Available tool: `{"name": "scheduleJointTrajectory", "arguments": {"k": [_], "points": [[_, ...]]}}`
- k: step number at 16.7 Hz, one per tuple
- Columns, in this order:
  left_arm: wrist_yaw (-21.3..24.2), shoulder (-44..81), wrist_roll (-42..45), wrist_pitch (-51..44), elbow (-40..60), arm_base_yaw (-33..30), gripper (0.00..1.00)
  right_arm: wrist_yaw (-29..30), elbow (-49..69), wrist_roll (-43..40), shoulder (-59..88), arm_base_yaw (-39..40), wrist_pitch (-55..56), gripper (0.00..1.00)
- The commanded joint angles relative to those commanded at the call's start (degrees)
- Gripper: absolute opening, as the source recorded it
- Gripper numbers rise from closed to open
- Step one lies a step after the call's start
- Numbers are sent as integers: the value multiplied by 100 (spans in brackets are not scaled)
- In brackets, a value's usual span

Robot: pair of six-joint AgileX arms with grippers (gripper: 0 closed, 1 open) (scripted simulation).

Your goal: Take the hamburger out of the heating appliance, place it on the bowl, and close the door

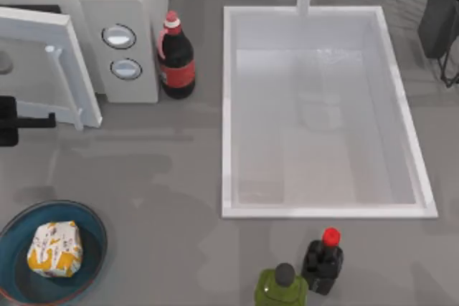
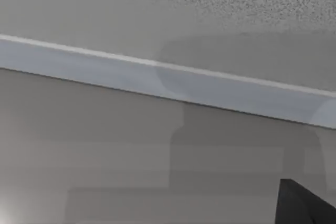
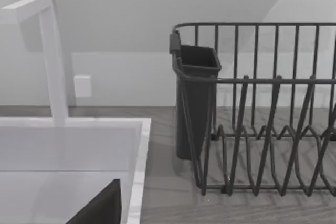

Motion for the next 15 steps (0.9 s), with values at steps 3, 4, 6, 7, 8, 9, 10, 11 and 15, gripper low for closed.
{"name": "scheduleJointTrajectory", "arguments": {"k": [3,4,6,7,8,9,10,11,15], "points": [[-3,39,-3,23,33,-5,0,0,0,0,0,0,0,100],[0,13,-2,10,10,24,0,0,0,0,0,0,0,100],[-4,104,-5,2,105,17,0,0,0,0,0,0,0,100],[-9,237,-10,-9,242,8,0,0,0,0,0,0,0,100],[-16,430,-17,-23,441,-5,0,0,0,0,0,0,0,100],[-25,681,-26,-41,698,-21,0,0,0,0,0,0,0,100],[-34,972,-35,-61,1014,-38,0,0,0,0,0,0,0,100],[-43,1265,-45,-82,1360,-56,0,0,0,0,0,0,0,100],[-75,2053,-81,-155,2221,-116,0,0,0,0,0,0,0,100]]}}
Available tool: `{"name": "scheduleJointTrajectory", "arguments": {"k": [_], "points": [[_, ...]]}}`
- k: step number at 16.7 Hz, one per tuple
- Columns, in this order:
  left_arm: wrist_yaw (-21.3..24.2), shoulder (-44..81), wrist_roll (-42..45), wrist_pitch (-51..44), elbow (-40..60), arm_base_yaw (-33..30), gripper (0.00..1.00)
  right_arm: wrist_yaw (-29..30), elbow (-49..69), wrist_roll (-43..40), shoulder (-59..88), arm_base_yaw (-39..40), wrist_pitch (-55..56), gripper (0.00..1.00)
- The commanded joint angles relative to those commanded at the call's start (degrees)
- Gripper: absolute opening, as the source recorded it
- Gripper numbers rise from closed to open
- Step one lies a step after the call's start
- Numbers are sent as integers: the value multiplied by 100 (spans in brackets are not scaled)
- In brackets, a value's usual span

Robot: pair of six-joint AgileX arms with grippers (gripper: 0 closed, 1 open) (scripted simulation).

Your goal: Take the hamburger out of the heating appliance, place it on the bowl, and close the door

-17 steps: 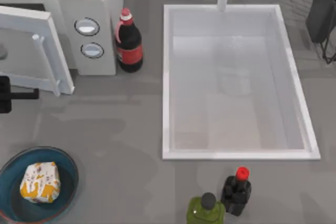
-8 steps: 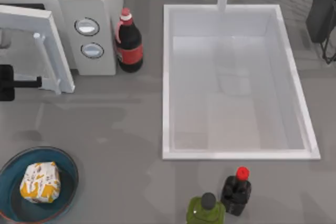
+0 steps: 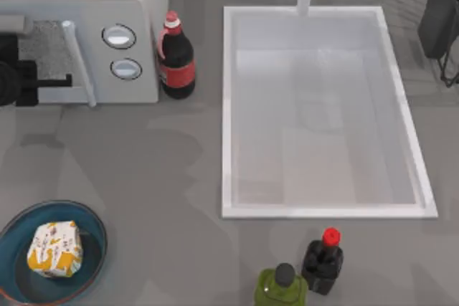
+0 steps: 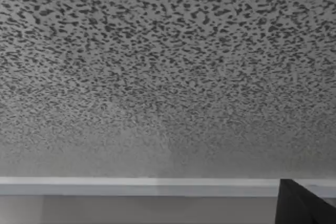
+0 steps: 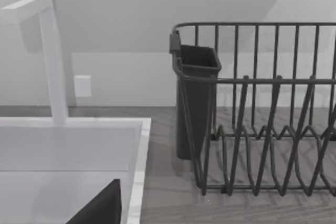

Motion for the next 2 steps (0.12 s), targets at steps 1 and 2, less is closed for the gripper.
{"name": "scheduleJointTrajectory", "arguments": {"k": [1,2], "points": [[-3,60,-4,-7,63,-6,0,0,0,0,0,0,0,100],[-4,68,-4,-8,72,-7,0,0,0,0,0,0,0,100]]}}
